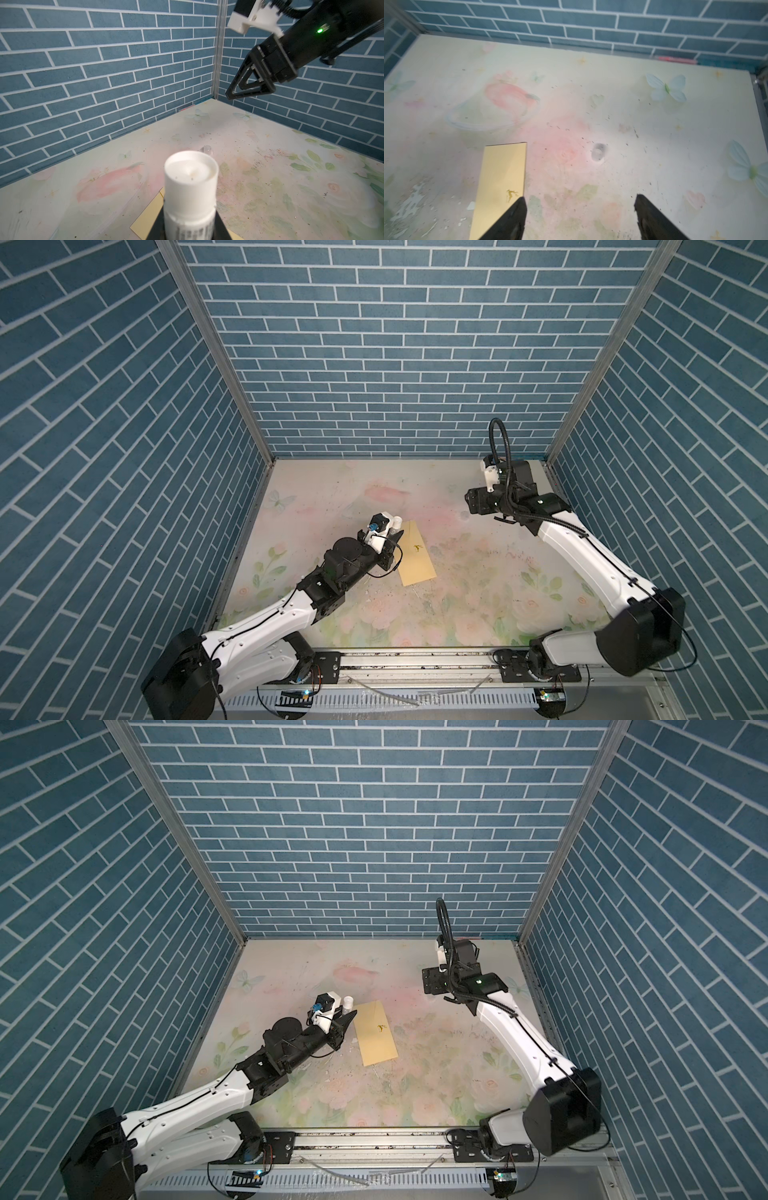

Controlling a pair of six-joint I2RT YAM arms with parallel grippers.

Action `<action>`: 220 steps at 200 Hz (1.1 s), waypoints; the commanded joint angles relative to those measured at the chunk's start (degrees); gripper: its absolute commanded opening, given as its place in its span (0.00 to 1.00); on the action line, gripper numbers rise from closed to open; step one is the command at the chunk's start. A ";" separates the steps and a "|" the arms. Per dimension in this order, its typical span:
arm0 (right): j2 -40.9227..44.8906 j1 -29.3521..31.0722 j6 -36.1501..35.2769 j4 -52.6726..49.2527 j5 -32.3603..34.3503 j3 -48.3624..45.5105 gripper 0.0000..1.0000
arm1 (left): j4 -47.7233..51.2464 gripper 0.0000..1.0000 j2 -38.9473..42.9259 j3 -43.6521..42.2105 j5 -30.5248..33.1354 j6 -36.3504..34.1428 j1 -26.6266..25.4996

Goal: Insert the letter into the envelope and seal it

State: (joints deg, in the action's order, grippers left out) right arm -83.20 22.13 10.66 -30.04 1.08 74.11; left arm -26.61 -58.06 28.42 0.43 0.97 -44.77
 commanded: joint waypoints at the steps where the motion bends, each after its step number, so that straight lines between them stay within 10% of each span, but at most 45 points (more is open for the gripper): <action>1: -6.41 -2.40 1.91 -5.65 -2.22 5.53 0.85 | 0.33 0.00 0.55 -0.97 0.51 1.65 0.13; 10: -9.28 -3.07 1.71 -6.27 -3.60 7.21 0.99 | -0.29 0.00 0.33 -1.33 0.07 1.96 0.13; 37: -16.97 -3.43 1.21 -8.04 -3.73 12.14 0.98 | -0.83 0.00 -0.71 -1.71 -0.41 2.81 0.13; 220: -37.13 -1.83 -1.31 -9.95 -0.84 22.09 0.52 | -4.58 0.00 -6.27 -1.01 -3.41 6.23 0.13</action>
State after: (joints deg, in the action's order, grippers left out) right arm -118.74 19.59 10.39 -38.50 -1.21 93.19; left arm -29.41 -64.10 27.18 -2.44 6.76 -44.77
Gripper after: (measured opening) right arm 0.539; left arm 0.285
